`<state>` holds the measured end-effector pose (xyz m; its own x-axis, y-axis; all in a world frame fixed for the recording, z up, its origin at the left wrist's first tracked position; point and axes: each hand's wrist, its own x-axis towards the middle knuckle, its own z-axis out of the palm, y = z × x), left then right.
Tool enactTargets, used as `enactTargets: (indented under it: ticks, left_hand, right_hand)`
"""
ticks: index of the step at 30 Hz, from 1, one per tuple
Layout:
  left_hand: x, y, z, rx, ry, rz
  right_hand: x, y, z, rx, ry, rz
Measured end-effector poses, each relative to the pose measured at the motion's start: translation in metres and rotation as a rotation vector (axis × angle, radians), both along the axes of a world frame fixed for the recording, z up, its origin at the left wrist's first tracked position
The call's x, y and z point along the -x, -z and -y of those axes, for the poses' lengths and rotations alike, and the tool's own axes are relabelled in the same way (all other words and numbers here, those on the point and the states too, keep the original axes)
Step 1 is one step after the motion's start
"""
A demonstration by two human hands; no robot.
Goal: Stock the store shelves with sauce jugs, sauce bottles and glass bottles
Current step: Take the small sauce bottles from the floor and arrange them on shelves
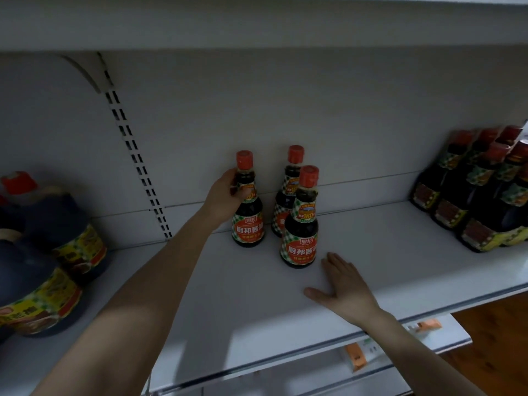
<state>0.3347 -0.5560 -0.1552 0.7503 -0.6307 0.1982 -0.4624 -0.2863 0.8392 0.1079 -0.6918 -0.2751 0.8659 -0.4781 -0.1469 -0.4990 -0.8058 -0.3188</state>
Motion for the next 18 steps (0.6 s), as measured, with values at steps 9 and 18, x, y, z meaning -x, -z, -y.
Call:
enactTargets:
  ticks: [9,18]
  left_hand:
    - [-0.004,0.006,0.0,0.033,0.073,-0.048]
    - [0.008,0.013,0.0,-0.045,-0.091,0.027]
  right_hand:
    - [-0.001,-0.004,-0.002,0.015,-0.01,0.003]
    - [0.001,0.001,0.0,-0.015,-0.019,0.033]
